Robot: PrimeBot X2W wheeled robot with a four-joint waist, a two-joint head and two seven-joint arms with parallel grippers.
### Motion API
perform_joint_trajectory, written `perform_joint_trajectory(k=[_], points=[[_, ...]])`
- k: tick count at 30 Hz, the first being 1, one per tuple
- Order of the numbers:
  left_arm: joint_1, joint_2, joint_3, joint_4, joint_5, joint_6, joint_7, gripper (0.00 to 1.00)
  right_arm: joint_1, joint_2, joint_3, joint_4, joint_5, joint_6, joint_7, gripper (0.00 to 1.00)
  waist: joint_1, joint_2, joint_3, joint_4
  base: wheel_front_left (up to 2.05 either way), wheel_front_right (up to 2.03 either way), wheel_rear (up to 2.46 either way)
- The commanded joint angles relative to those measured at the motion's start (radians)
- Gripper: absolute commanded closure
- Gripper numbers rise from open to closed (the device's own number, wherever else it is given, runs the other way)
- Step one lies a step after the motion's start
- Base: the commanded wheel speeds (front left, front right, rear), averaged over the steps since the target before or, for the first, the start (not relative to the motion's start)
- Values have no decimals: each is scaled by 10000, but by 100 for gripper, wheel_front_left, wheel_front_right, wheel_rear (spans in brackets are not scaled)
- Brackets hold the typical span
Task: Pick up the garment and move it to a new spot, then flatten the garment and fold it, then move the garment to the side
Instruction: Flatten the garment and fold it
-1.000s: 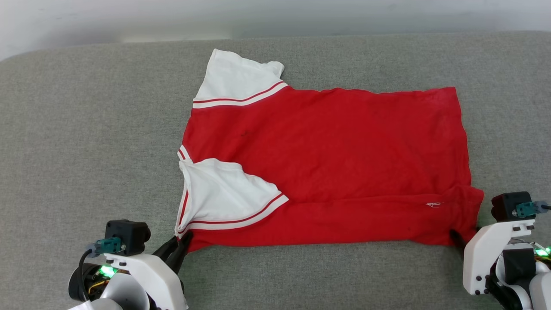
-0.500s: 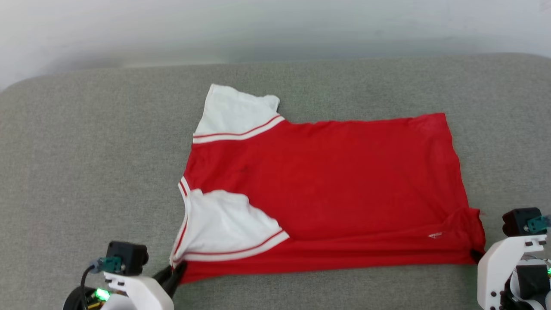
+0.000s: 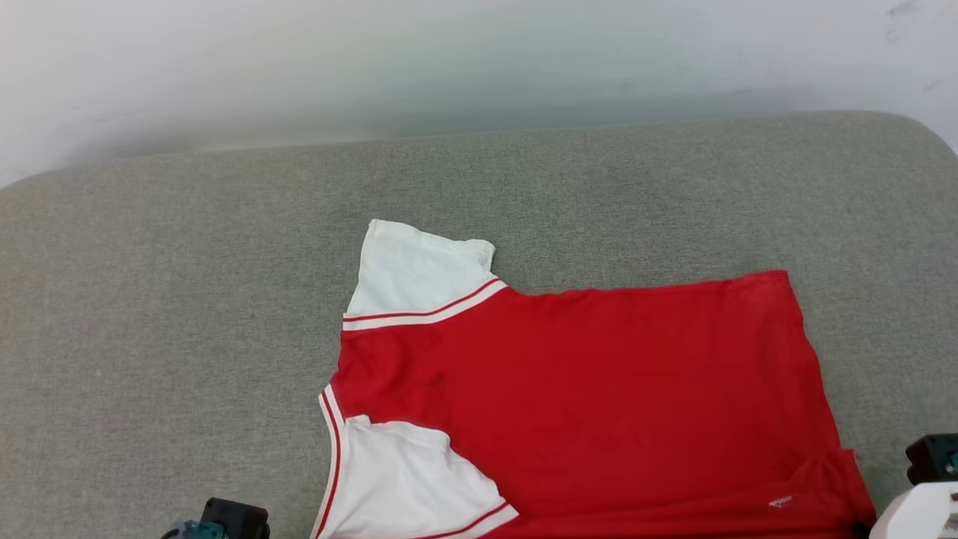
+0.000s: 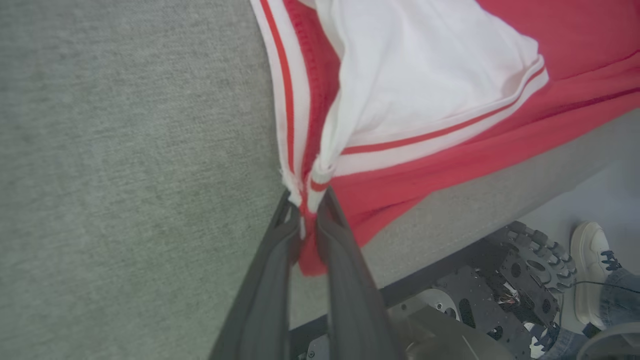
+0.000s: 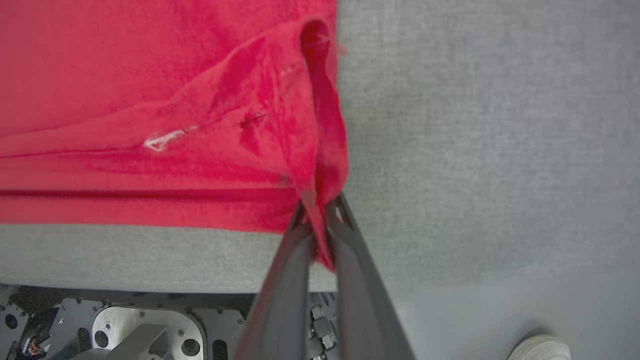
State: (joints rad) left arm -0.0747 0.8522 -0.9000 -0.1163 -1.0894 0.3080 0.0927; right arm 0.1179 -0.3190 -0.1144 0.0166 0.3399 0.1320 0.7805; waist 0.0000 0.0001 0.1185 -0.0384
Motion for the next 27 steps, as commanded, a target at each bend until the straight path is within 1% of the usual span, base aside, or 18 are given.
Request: perform_joint_trajectory(k=[1, 2, 3, 4, 5, 6, 8, 12, 16, 19, 21, 23, 26, 27], points=[[110, 49, 10, 108, -77, -8, -27, 100, 235, -77, -218, -56, -29, -24, 138, 97, 0, -1, 5, -2, 0, 0, 0], [112, 9, -2, 128, -106, -38, -31, 100, 323, -46, -237, -88, -79, -24, 200, 83, 0, -1, 3, -3, 0, 0, 0], [101, -41, -22, 150, -115, -70, -31, 100, 357, -12, -252, -104, -103, -24, 233, 61, 0, -1, 8, -3, 0, 0, 0], [75, -86, -46, 182, -119, -113, -21, 100, 367, 52, -324, -86, -159, -24, 242, 0, 0, -1, 12, -5, 0, 0, 0], [34, -110, -84, 204, -92, -151, 7, 91, 349, 85, -342, -87, -226, -23, 217, 0, 0, -1, 12, -7, 0, 0, 0], [-1, -136, -103, 232, -72, -202, 24, 0, 322, 117, -298, -103, -267, -17, 195, 0, 0, -1, 11, -7, 0, 0, 0], [-37, -159, -119, 246, -46, -235, 30, 0, 261, 157, -272, -120, -315, -17, 177, 0, 0, -1, 11, -11, 0, 0, 0], [-235, -140, 127, 328, 127, -160, -335, 0, -30, 194, -317, -325, -516, -17, -80, 0, 0, -1, -33, -5, 0, 0, 0], [-454, -277, 623, 264, 376, -68, -1295, 0, -424, 341, -426, -620, -617, -15, -801, 0, 0, -1, -154, -5, 0, 0, 0], [-666, -483, 1062, 158, 692, -87, -2407, 0, -801, 437, -362, -821, -708, -15, -1786, 0, 0, -1, -239, -18, 0, 0, 0], [-815, -637, 1328, 102, 1030, -46, -3053, 0, -1050, 443, -127, -977, -744, -15, -2573, 0, 0, -1, -272, -32, 0, 0, 0], [-907, -886, 1599, -32, 1373, 7, -3388, 0, -1303, 564, -115, -1046, -722, -17, -3475, 0, 0, -1, -299, -58, 0, 0, 0], [-909, -1153, 2179, -128, 2124, 159, -3564, 0, -1535, 776, -12, -1070, -714, -17, -4744, 0, 0, -1, -282, -126, 0, 0, 0], [-910, -1385, 2508, -247, 2384, 186, -3579, 0, -1620, 833, 14, -1086, -760, -17, -5164, 0, 0, -1, -256, -147, 0, 0, 0]])
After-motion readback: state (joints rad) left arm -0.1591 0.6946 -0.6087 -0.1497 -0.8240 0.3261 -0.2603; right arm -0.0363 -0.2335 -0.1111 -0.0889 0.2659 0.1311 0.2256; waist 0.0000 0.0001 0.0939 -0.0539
